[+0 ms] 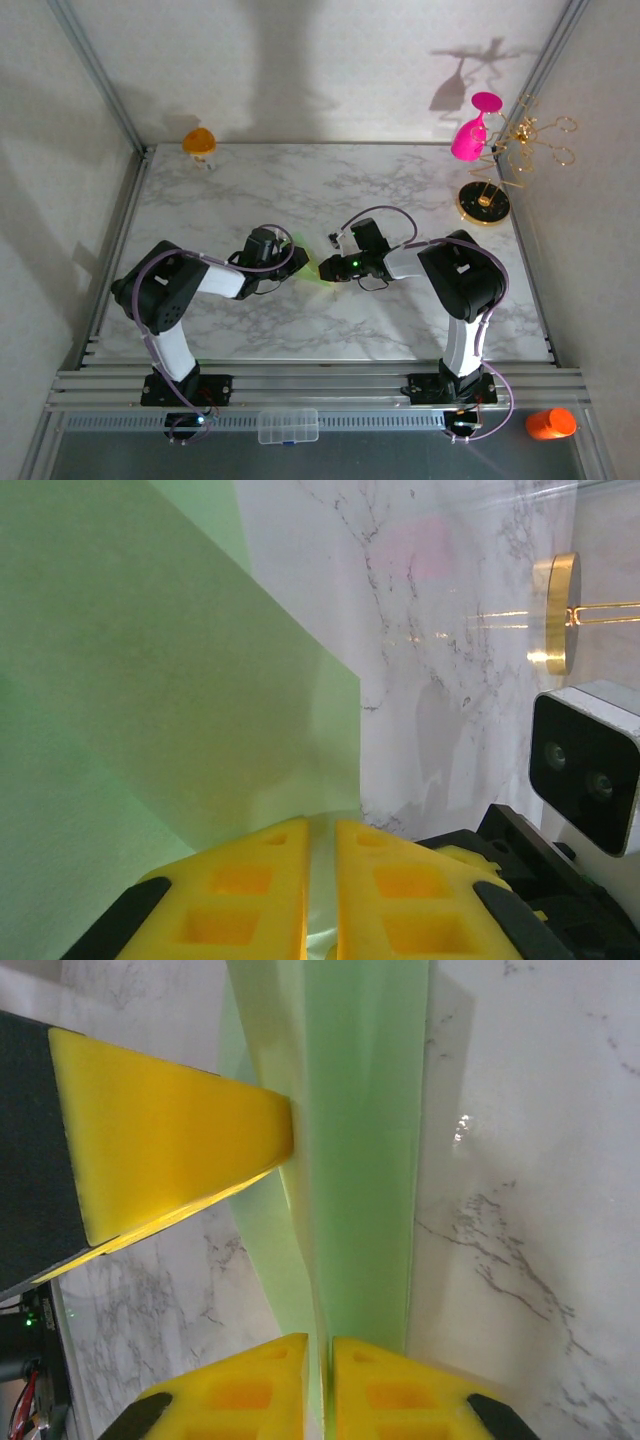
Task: Fold a paper plane with a square sheet of paper (pick it up from the middle)
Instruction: Fourth fold the wing at the center of the table.
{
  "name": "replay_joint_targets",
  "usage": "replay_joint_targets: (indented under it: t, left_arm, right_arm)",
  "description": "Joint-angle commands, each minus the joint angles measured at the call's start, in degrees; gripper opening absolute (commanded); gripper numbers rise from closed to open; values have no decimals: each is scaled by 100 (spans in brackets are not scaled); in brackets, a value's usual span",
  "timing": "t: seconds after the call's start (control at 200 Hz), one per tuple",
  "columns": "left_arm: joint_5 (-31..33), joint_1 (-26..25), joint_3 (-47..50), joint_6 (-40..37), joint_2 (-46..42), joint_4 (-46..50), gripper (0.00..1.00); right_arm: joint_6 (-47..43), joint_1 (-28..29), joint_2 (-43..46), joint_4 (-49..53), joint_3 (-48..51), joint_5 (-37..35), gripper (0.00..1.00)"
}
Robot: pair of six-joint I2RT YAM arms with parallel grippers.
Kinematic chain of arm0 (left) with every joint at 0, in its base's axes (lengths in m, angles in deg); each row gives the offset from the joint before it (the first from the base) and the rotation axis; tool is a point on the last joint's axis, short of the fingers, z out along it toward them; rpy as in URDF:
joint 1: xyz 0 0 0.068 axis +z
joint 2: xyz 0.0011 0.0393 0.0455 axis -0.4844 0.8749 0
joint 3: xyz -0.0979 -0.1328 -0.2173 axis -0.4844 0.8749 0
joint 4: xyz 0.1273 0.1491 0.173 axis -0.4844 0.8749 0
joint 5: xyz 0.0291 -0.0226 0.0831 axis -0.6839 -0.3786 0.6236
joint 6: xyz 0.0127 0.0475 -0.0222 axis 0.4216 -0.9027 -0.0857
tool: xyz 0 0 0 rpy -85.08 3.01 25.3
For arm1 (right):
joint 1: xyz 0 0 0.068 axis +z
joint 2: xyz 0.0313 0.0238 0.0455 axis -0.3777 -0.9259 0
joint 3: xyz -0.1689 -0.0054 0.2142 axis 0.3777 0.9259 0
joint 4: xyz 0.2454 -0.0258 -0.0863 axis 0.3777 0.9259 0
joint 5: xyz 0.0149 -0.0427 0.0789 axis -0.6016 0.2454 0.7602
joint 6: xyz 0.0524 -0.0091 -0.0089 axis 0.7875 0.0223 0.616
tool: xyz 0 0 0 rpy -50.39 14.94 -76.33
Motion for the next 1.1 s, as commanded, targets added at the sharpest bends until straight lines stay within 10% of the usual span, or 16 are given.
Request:
replay_joint_targets:
  t: [0.0, 1.096]
  left_arm:
    - [59, 53, -145, -23, 82, 83, 15]
    - [167, 98, -245, 65, 398, 370, 14]
  right_arm:
    - [-28, 52, -415, 498, 65, -496, 15]
    - [-32, 55, -401, 661, 13, -583, 15]
